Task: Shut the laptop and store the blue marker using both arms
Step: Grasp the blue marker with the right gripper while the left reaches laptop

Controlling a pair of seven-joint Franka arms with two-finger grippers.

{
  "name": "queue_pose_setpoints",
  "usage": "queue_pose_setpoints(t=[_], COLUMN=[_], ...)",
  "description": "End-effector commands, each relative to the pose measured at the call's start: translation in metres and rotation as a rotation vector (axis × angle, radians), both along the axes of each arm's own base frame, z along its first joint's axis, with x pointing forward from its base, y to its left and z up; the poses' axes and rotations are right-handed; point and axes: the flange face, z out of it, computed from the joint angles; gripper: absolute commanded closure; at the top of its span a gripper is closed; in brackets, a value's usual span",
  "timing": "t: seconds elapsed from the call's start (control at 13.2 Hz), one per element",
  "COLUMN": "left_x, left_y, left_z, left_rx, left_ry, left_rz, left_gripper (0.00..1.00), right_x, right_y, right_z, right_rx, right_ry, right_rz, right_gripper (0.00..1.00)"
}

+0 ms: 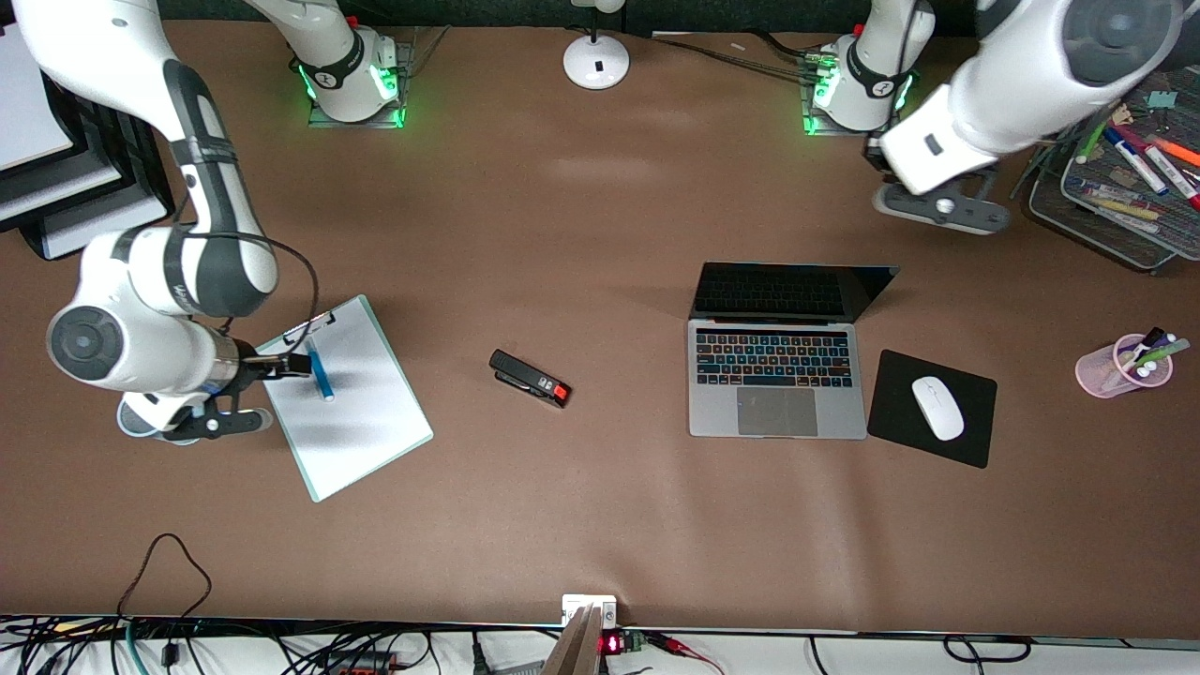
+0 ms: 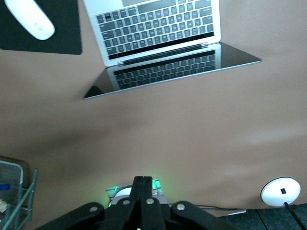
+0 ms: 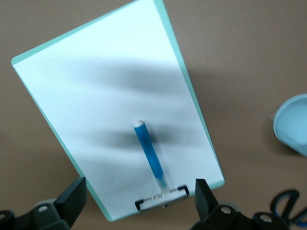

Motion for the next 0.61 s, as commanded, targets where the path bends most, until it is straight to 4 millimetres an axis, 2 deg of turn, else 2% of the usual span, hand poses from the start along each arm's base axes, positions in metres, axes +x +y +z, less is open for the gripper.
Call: queue_pose_setpoints(t=[0.0,0.08,0.23,0.38,0.53], left_x=[-0.006,-0.014,-0.031,-0.042,-0.044], left_y=[-0.024,-0.04,-0.058,-0.055,-0.05], left_z=[-0.044,-0.061,-0.092,-0.127,-0.149], left_rx=[-0.003,0.002,0.01,0.007,-0.002], left_ry=[-0.016,-0.03,-0.075,-0.113,-0.138], left_rz=[0.04,0.038,0.034,0.038,0.049], left_gripper=[1.0,1.0,1.0,0.99,0.99], right_x=[0.008,0.009,0.01,0.008,0.01], right_y=[-0.003,-0.005,-0.006,-0.005,-0.007], right_z=[-0.023,-0.032,-0.047,-0.062,-0.076], right_rx=[0.004,0.009,0.016,0.016,0.026], right_ry=[-0.016,-0.014,-0.01,0.006,0.001], right_rz=[0.103,0.143,0.185,0.204,0.274], right_gripper=[0.0,0.0,0.0,0.0,0.0])
